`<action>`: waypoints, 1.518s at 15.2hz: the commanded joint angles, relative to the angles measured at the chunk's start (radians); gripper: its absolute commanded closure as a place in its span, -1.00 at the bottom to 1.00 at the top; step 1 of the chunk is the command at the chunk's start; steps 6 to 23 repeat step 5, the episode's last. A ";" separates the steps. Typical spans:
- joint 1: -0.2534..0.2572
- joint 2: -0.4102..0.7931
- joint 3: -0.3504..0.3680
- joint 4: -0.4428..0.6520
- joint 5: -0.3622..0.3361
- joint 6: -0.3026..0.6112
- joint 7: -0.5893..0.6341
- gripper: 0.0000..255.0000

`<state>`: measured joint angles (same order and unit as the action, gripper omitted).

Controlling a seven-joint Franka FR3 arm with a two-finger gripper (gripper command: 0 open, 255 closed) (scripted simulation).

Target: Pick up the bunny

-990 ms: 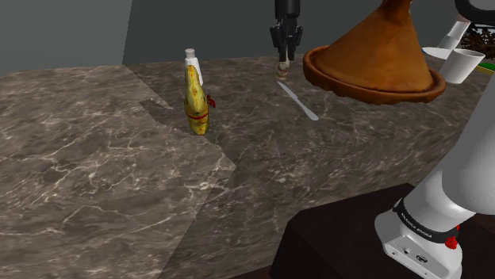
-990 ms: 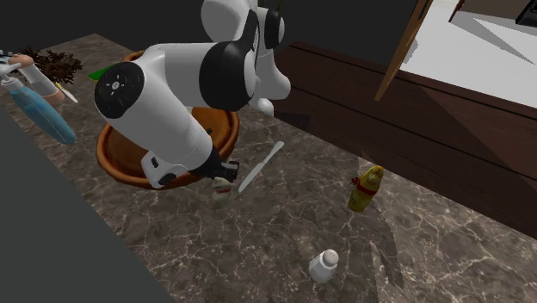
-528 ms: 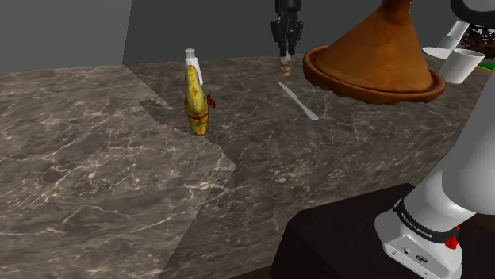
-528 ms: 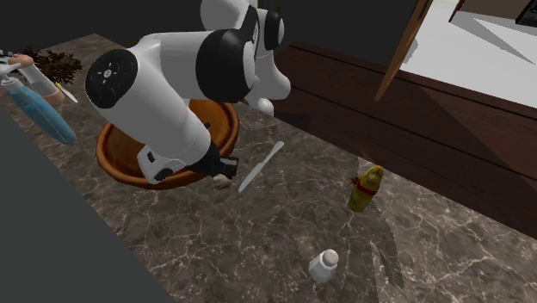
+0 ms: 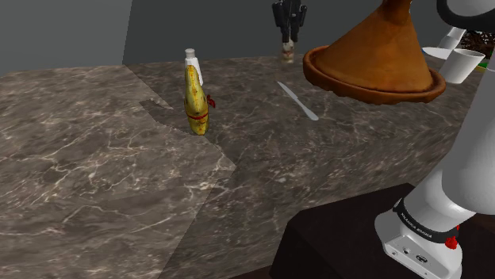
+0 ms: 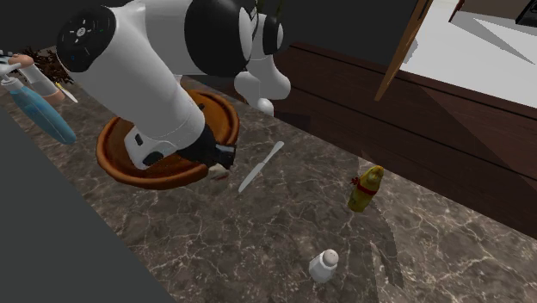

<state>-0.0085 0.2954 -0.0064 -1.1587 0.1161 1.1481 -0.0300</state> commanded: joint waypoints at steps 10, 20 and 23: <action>-0.002 0.036 0.001 0.112 0.004 -0.075 0.009 1.00; -0.002 0.036 0.001 0.112 0.004 -0.075 0.009 1.00; -0.002 0.036 0.001 0.112 0.004 -0.075 0.009 1.00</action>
